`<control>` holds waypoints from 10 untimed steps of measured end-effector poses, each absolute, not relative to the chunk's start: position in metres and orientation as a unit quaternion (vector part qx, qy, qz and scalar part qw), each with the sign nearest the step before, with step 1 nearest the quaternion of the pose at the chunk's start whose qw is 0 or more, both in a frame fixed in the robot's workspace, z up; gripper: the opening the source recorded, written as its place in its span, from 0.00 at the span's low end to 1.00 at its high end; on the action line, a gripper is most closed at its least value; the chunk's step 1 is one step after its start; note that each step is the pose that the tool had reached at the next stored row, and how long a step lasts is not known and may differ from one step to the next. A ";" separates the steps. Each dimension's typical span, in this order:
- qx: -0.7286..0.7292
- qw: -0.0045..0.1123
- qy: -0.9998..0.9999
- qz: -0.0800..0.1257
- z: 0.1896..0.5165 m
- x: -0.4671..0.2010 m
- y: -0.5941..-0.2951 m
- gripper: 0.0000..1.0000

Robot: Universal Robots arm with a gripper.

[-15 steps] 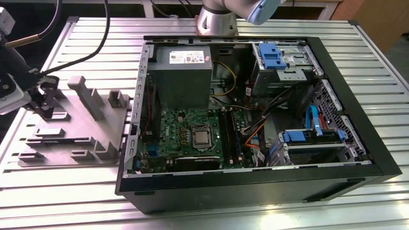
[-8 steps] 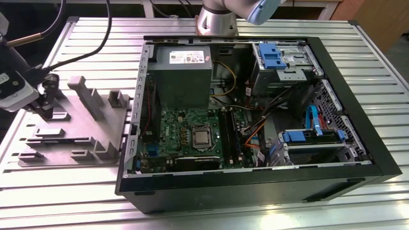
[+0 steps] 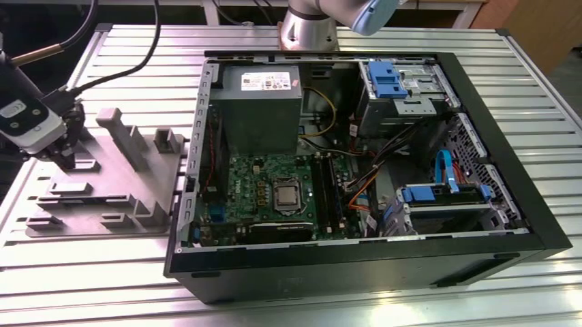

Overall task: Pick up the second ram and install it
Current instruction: 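Pick up the second ram and move it above second insertion slot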

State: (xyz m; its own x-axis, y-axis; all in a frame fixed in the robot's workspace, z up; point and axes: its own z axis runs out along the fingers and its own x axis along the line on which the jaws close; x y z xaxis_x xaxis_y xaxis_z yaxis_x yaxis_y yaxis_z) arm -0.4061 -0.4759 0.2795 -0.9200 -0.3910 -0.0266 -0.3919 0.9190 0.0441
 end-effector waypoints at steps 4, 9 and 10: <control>-0.236 0.008 0.971 0.025 0.278 -0.406 -0.476 0.10; -0.280 0.007 0.960 0.025 0.276 -0.406 -0.476 0.10; -0.289 0.006 0.957 0.025 0.276 -0.406 -0.476 0.10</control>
